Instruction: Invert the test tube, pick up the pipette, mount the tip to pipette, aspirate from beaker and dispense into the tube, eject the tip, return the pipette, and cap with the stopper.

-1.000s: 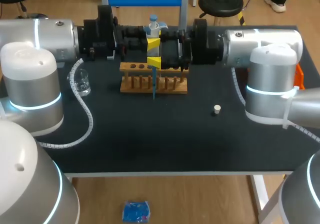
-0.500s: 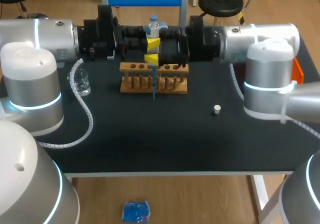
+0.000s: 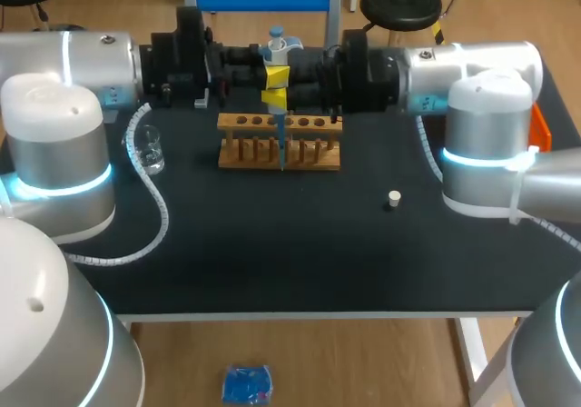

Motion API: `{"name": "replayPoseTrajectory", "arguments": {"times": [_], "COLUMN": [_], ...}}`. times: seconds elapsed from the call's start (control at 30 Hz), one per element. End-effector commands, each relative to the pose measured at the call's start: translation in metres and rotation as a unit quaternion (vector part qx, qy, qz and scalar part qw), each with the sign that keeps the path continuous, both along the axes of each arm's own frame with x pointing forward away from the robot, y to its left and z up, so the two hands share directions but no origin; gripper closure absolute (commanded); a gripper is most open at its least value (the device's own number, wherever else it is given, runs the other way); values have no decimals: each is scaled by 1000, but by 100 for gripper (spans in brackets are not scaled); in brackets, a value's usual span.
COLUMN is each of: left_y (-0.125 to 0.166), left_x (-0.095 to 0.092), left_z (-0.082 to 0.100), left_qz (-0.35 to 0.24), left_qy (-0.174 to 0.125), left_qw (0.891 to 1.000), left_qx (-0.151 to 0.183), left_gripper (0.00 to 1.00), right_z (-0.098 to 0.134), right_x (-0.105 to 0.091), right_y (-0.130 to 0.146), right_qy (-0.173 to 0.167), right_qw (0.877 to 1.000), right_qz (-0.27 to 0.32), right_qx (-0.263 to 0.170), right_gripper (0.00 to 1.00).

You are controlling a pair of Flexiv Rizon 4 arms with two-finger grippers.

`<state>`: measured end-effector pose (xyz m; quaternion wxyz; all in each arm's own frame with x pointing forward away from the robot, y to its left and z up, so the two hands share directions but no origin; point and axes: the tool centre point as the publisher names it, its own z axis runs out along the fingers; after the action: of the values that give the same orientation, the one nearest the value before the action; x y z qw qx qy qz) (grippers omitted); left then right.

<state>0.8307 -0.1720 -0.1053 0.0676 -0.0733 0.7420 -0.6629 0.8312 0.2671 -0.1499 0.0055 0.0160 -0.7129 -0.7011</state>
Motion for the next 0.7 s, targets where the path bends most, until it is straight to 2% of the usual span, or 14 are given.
{"name": "replayPoseTrajectory", "arguments": {"times": [0.03,0.37,0.7], "left_y": [-1,-1,-1], "left_x": [-5,-5,-5], "left_z": [0,0,0], "left_qz": [-1,-1,-1], "left_qy": [0,0,0], "left_qw": [1000,1000,1000], "left_qx": [-1,-1,-1], "left_gripper": [100,100,100], "right_z": [0,-1,-2], "right_x": [7,6,5], "right_y": [-2,-5,-3], "right_qy": [1,19,20], "right_qw": [1000,1000,1000], "right_qz": [0,13,15], "right_qx": [2,9,12], "right_gripper": [100,100,100]}}
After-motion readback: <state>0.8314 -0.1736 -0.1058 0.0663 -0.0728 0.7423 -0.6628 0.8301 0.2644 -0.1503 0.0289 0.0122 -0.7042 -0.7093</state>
